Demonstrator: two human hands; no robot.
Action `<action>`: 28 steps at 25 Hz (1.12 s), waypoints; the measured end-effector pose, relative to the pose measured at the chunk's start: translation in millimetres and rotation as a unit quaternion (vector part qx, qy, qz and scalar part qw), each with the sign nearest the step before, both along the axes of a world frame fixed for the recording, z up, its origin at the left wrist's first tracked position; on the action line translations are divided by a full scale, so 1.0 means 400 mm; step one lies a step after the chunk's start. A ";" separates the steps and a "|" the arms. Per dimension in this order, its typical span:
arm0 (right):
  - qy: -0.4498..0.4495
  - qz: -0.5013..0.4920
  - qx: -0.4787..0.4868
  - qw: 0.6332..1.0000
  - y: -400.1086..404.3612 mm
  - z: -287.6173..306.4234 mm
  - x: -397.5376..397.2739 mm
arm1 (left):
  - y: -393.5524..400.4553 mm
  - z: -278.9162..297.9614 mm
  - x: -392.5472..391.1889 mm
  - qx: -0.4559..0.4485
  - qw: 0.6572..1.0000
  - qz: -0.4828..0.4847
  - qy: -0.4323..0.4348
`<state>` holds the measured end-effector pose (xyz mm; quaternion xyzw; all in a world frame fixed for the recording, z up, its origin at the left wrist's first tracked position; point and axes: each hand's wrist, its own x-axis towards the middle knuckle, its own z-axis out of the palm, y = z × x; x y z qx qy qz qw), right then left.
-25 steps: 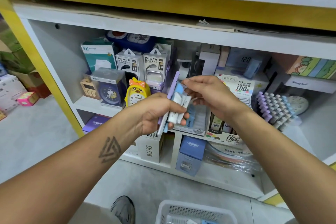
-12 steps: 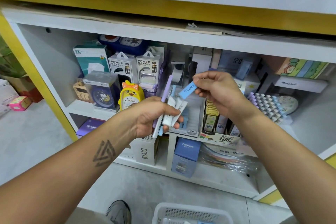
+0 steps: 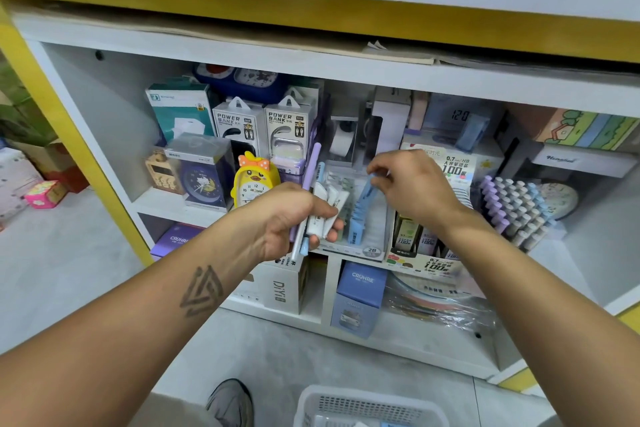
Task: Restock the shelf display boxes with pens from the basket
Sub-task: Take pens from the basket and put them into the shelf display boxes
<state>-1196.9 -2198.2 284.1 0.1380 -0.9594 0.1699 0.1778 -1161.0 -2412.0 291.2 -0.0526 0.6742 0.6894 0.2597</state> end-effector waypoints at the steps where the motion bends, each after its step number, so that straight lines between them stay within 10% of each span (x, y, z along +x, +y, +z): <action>1: 0.000 0.000 0.033 0.999 -0.006 -0.011 -0.002 | -0.002 0.000 0.000 -0.001 1.000 -0.001 -0.001; 24: -0.063 0.060 0.045 0.995 -0.023 -0.052 -0.019 | -0.012 -0.007 0.003 -0.003 1.000 -0.017 -0.006; 28: -0.088 0.033 0.160 0.983 -0.032 -0.051 -0.014 | -0.012 -0.004 0.005 0.000 1.000 -0.019 -0.006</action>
